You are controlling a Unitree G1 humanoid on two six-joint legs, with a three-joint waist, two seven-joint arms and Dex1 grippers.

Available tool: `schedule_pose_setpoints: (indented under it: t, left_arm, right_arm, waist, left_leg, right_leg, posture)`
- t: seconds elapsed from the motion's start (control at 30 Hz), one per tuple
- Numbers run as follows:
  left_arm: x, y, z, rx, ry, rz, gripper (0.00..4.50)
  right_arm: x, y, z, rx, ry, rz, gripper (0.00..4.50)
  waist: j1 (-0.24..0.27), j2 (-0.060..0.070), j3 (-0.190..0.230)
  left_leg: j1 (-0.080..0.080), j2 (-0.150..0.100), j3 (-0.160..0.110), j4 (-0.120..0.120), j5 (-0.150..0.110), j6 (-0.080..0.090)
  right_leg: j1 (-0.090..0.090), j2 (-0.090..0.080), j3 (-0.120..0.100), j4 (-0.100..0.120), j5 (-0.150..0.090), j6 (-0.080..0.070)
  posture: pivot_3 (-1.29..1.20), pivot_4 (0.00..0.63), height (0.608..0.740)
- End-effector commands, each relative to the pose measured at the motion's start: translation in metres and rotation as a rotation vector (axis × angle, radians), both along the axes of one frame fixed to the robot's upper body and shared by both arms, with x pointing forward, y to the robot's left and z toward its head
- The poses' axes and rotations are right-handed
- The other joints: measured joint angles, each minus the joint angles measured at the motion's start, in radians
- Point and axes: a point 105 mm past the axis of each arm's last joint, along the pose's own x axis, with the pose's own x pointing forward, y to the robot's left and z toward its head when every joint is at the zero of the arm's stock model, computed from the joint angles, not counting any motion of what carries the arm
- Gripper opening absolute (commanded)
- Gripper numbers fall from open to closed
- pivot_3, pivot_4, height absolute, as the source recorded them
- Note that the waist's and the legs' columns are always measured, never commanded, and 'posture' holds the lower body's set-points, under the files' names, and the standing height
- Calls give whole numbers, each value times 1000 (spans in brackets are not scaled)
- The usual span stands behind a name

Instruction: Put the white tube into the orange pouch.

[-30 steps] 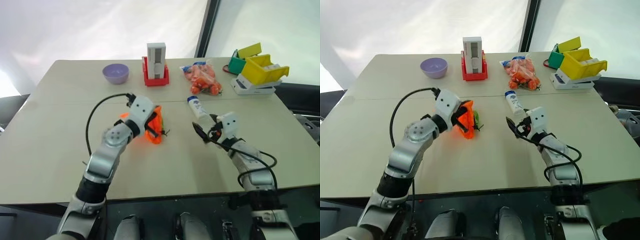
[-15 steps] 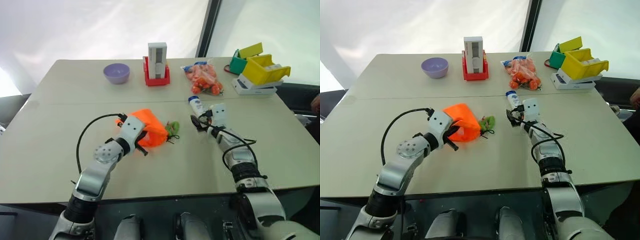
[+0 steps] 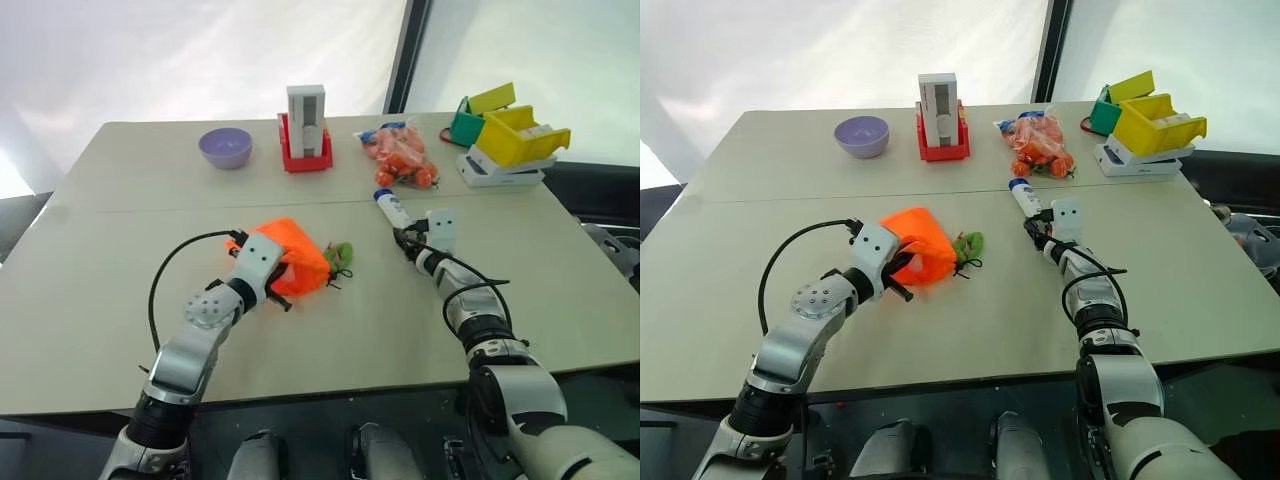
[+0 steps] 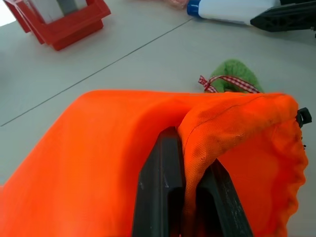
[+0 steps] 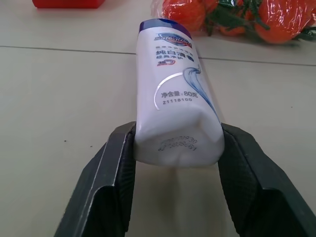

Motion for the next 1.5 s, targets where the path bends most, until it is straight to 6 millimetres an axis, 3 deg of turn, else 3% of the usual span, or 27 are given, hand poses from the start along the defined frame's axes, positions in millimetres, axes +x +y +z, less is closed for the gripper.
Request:
schedule_pose_setpoints:
  t: [0.03, 0.2, 0.27, 0.43, 0.57, 0.63, 0.77, 0.87, 1.0, 1.5]
  left_arm:
    - [1, 2, 9, -39, -36, 8, 0]
    - [2, 4, 9, -96, -15, 12, 0]
    - [4, 5, 11, -141, 2, 8, 0]
    - [4, 5, 12, -221, 67, -45, 0]
    - [5, 9, 14, -265, 119, -91, 0]
    - [5, 9, 15, -262, 135, -115, 0]
    - [5, 7, 17, -244, 147, -155, 0]
    - [3, 2, 20, -238, 147, -186, 0]
    - [2, -3, 23, -234, 141, -200, 0]
    - [-12, -10, 26, -219, 131, -236, 0]
  right_arm:
    - [4, 3, 27, 25, -109, 13, 2279]
    - [-8, 6, 40, 34, -184, 71, 2279]
    - [-23, 7, 47, 18, -222, 139, 2279]
    - [-80, 9, 56, 6, -225, 362, 2279]
    - [-152, 22, 50, 24, -91, 642, 2279]
    - [-173, 31, 50, 46, -39, 713, 2279]
    - [-195, 54, 46, 46, 23, 812, 2279]
    - [-200, 71, 44, 46, 33, 843, 2279]
    - [-192, 85, 36, -3, 43, 825, 2279]
    - [-154, 93, 25, -96, 1, 705, 2279]
  waist:
    - [0, 0, 0]
    - [3, 0, 0]
    - [6, 0, 0]
    - [8, 1, 0]
    - [9, 1, 0]
    - [4, 0, 0]
    - [4, -1, 0]
    - [9, -2, 1]
    - [14, -2, 1]
    - [28, -3, 0]
  left_leg:
    - [0, 0, 0, 0, 0, 0]
    - [0, 0, 0, 0, 0, 0]
    - [0, 0, 0, 0, 0, 0]
    - [-1, -1, 0, 0, 0, 1]
    - [-1, -1, -2, -1, -1, 1]
    - [0, -1, -2, -1, -1, 1]
    - [3, -1, -3, 0, -1, 1]
    - [6, -1, -5, 0, -1, 1]
    - [5, -2, -5, 0, -1, 1]
    - [-2, -3, -5, 1, -1, 1]
  right_leg:
    - [0, 0, 0, 0, 0, 0]
    - [0, 0, 0, 0, 0, 0]
    - [0, 0, 0, 0, 0, 0]
    - [0, -2, -1, -1, 0, 1]
    - [1, -2, -1, -2, -1, 1]
    - [1, -2, -1, -2, -1, 1]
    - [2, 0, 0, -2, -2, -3]
    - [5, 1, 0, -3, -3, -4]
    - [5, 0, 0, -4, -3, -3]
    - [-1, 1, 1, -4, -1, -6]
  posture:
    - [0, 150, 740]
    - [0, 150, 740]
    - [0, 150, 740]
    - [0, 150, 740]
    - [0, 150, 740]
    - [0, 150, 740]
    - [0, 150, 740]
    - [0, 150, 740]
    - [0, 150, 740]
    - [0, 150, 740]
